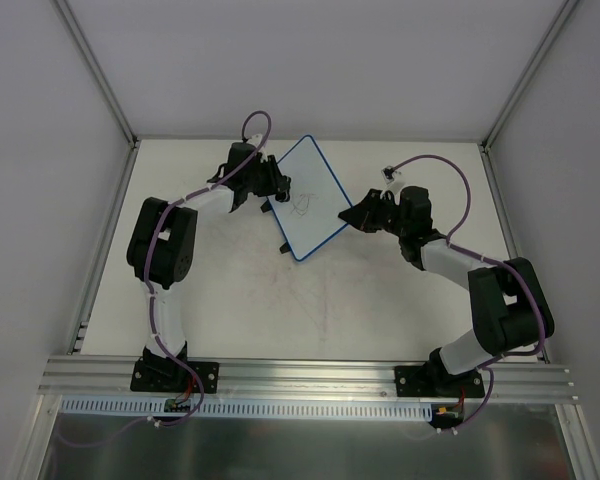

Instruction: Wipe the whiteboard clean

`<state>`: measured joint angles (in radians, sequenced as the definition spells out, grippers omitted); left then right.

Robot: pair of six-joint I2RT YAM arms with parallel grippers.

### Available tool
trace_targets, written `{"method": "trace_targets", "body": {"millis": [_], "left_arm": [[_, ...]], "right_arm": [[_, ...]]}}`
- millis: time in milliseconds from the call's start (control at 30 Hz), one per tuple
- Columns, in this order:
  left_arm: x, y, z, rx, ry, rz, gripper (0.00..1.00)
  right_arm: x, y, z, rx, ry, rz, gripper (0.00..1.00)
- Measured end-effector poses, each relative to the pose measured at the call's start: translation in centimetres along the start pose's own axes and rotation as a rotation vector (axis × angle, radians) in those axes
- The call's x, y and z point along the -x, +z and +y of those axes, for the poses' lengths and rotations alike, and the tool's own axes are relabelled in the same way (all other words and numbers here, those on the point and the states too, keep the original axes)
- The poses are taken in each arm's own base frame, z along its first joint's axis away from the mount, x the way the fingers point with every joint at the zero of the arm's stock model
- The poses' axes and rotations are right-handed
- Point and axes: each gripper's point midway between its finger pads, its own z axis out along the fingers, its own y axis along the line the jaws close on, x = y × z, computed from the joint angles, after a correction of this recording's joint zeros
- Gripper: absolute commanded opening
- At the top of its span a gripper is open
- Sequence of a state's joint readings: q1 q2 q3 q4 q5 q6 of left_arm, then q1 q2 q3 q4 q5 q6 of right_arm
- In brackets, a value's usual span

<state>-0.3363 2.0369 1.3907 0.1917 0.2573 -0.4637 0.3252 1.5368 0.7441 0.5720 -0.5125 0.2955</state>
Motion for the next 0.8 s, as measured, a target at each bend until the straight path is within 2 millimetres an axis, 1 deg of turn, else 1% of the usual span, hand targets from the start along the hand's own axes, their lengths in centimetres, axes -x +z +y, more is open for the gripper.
{"method": "trace_targets", "body": {"millis": [200, 333, 400, 533, 600, 667, 800], "left_arm": [[-0.1, 0.2, -0.7, -0.037, 0.037, -0.013, 0.00], [-0.1, 0.3, -2.1, -0.053, 0.132, -0.041, 0.00], [-0.2, 0.1, -3.8, -0.082, 0.201, -0.065, 0.00], [-1.1, -0.7, -8.3, -0.169, 0.314, -0.101, 0.00], [-1.5, -1.0, -10.2, -0.218, 0.361, -0.108, 0.00], [-1.9, -1.2, -11.4, -0.263, 0.394, -0.112, 0.00], [-2.5, -1.5, -12.8, -0.329, 0.445, -0.114, 0.00]], "right_arm": [[0.0, 0.0, 0.0, 0.001, 0.004, 0.001, 0.00], [-0.1, 0.0, -0.2, -0.004, 0.012, 0.003, 0.00], [-0.1, 0.0, -0.2, -0.005, 0.014, 0.003, 0.00], [-0.1, 0.0, -0.2, -0.005, 0.015, 0.004, 0.00], [-0.1, 0.0, -0.2, -0.006, 0.016, 0.003, 0.00], [-0.1, 0.0, -0.4, -0.009, 0.020, 0.004, 0.00], [-0.1, 0.0, -0.5, -0.011, 0.024, 0.004, 0.00]]}}
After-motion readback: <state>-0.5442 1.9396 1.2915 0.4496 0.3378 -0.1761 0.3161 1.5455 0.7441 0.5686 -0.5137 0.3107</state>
